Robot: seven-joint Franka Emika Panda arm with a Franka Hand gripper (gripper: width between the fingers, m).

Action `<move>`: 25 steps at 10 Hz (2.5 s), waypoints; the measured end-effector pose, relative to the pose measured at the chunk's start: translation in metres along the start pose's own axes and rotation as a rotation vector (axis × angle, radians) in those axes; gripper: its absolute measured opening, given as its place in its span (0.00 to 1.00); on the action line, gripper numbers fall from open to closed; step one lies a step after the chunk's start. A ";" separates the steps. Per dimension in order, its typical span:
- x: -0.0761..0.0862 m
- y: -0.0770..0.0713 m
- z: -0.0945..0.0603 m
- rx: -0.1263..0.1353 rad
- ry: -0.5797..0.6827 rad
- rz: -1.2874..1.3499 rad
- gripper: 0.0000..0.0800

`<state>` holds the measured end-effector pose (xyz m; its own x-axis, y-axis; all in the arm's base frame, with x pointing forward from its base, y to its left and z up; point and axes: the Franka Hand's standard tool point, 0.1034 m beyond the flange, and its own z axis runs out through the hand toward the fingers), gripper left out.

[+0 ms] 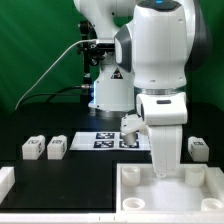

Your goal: Assemble one leg

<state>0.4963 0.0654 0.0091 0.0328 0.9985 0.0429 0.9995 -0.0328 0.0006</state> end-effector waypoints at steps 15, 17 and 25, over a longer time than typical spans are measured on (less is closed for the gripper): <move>-0.003 0.001 -0.008 0.009 -0.005 0.090 0.81; 0.011 -0.006 -0.023 0.025 -0.010 0.234 0.81; 0.063 -0.025 -0.026 0.065 0.044 1.347 0.81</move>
Offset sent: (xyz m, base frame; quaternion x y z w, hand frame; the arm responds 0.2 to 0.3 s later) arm 0.0000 0.0000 0.0000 0.0000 0.0000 0.0000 1.0000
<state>0.4730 0.1280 0.0380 0.9819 0.1893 0.0039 0.1885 -0.9754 -0.1141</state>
